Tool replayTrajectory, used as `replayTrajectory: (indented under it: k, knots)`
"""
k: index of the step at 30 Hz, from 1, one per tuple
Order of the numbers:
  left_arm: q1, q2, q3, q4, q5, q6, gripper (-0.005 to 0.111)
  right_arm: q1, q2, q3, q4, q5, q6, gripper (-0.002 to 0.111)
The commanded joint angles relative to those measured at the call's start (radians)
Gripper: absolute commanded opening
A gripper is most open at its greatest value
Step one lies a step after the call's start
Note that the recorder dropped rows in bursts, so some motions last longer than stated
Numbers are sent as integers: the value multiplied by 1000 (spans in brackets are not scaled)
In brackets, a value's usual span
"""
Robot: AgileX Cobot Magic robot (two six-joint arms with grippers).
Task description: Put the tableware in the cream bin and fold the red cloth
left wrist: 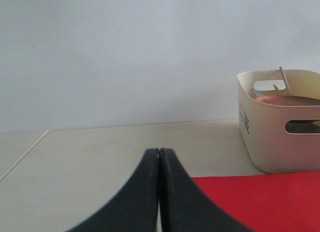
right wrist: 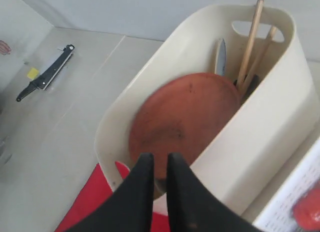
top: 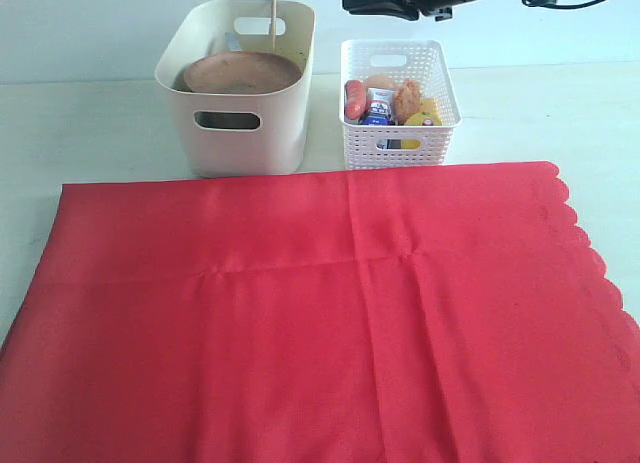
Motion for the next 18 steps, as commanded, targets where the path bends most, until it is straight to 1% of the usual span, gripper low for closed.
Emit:
replayTrajectory:
  k: [1,5,7,8,10,11,12,14,18]
  knots:
    - [1,-6,0,2,2,-3,0,-5,-106,161,-12,-35,-59,9]
    - [1,-6,0,2,2,-3,0,-7,-245,387,-12,-78,-188,9]
    - [1,-6,0,2,2,-3,0,-7,-328,535,38,-121,-281,9]
    - [1,-6,0,2,2,-3,0,-7,-361,601,92,-139,-333,9]
    - [1,-6,0,2,2,-3,0,-7,-450,777,296,-140,-524,9]
    - [1,-6,0,2,2,-3,0,-7,-488,869,389,-118,-636,9]
    - [1,-6,0,2,2,-3,0,-7,-535,962,442,-83,-750,9]
    - [1,-6,0,2,2,-3,0,-7,-629,1086,442,-33,-869,9]
    - [1,-6,0,2,2,-3,0,-7,-798,1314,442,-7,-991,9]
